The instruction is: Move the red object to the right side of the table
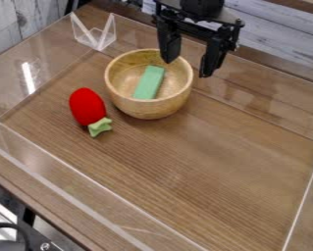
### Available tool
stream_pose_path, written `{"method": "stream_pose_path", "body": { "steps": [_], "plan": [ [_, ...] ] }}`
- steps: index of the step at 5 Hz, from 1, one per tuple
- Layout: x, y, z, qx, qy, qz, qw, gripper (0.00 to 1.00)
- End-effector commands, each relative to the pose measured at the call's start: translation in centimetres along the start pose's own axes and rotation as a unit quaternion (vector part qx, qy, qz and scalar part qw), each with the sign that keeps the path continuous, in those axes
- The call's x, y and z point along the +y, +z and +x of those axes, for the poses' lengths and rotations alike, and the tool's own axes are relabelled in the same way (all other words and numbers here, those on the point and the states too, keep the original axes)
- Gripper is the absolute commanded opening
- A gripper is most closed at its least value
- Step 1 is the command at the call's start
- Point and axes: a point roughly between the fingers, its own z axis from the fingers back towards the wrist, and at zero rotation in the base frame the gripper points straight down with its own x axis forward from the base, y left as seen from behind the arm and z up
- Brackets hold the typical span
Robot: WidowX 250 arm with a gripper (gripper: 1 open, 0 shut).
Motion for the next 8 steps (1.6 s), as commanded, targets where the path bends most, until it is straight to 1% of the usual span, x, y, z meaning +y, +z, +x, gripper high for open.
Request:
{"method": "stream_pose_path", "body": {
  "steps": [1,2,3,4,5,6,7,8],
  "plan": [
    [1.0,-1.0,-0.8,0.008,0.063,-0.007,0.9980,1.00],
    [3.5,-1.3,-3.0,-0.006,0.135,-0.024,0.9905,1.00],
    [6.3,-1.8,-4.8,-0.021,0.212,-0.041,0.9761,1.00],
    [9.9,-1.7,-5.7,-0.032,0.303,-0.058,0.9506,1.00],
    [12.6,-2.2,-6.3,-0.035,0.394,-0.075,0.9152,1.00],
    [13.4,-4.0,-6.4,-0.036,0.442,-0.082,0.8927,1.00],
    [13.2,-5.9,-5.9,-0.036,0.462,-0.081,0.8822,1.00],
    [14.3,-7.1,-5.8,-0.035,0.480,-0.079,0.8728,1.00]
  ]
}}
